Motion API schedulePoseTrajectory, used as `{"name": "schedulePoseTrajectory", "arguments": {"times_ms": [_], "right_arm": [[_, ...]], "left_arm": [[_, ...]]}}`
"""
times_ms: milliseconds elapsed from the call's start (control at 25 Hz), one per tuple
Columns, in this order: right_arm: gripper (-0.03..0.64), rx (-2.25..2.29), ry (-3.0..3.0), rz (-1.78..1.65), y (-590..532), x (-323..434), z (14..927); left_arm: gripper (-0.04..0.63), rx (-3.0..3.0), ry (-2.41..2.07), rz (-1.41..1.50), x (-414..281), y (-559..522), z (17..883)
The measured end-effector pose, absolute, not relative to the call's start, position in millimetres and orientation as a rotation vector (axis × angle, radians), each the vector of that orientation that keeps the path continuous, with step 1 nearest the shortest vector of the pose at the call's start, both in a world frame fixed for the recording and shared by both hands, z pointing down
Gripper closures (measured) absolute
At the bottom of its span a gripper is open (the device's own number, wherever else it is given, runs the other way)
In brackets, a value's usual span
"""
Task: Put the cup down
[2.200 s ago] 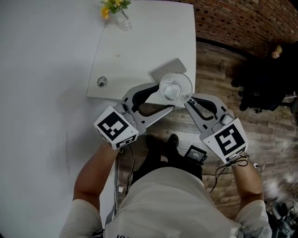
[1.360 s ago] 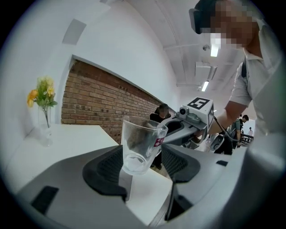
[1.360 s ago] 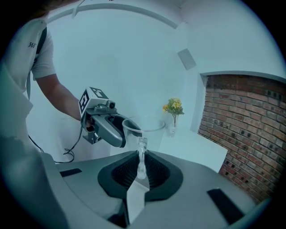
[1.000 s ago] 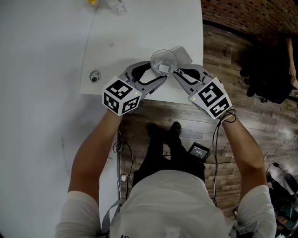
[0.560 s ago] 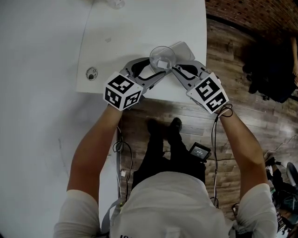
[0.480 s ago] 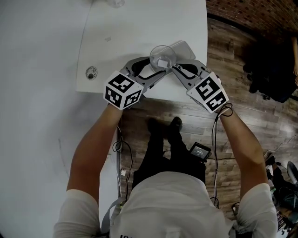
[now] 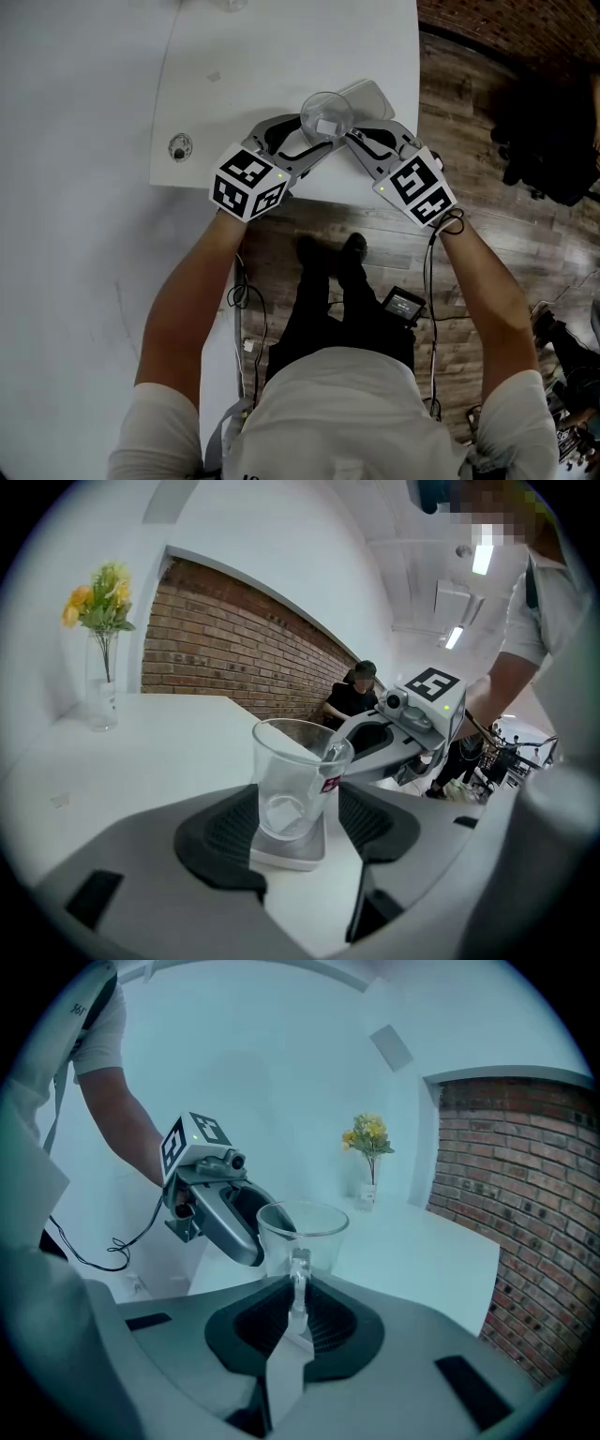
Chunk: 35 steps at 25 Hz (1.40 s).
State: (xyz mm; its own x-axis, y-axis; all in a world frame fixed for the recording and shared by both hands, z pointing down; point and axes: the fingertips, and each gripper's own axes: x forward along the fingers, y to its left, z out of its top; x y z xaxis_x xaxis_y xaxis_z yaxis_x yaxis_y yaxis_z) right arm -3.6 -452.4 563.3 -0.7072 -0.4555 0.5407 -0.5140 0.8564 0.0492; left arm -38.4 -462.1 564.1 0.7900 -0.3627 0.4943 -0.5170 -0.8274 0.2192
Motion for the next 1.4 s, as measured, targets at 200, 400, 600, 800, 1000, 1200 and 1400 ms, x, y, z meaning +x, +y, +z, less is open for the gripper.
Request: {"name": "schedulePoseTrajectory", "arguments": {"times_ms": [200, 400, 600, 800, 1000, 1200, 1400], "right_arm": [[0.580, 0.712, -2.478, 0.130, -456.2, -1.6, 568.6], [0.580, 0.733, -2.485, 0.138, -456.9, -0.9, 571.8], [0.580, 0.742, -2.477, 0.129, -457.1, -1.1, 574.9], [0.580, 0.758, -2.480, 0.158, -456.4, -1.0, 574.4], [0.518, 0.776, -2.454, 0.163, -455.9, 3.0, 577.5], [0.505, 0.811, -2.447, 0.189, -456.3, 10.5, 579.3], [0.505, 0.819, -2.436, 0.183, -454.8, 12.2, 579.6]], "left_arm": [[0.325, 2.640, -0.675, 0.637, -36.4, -465.8, 568.5], [0.325, 2.645, -0.680, 0.630, -35.5, -465.9, 570.7], [0.325, 2.641, -0.688, 0.615, -35.7, -465.9, 573.4], [0.325, 2.636, -0.691, 0.609, -36.4, -465.1, 572.3], [0.325, 2.621, -0.694, 0.574, -38.2, -463.2, 569.4], [0.325, 2.619, -0.702, 0.566, -41.0, -461.6, 569.6], [0.325, 2.619, -0.711, 0.561, -42.6, -460.4, 568.9]]}}
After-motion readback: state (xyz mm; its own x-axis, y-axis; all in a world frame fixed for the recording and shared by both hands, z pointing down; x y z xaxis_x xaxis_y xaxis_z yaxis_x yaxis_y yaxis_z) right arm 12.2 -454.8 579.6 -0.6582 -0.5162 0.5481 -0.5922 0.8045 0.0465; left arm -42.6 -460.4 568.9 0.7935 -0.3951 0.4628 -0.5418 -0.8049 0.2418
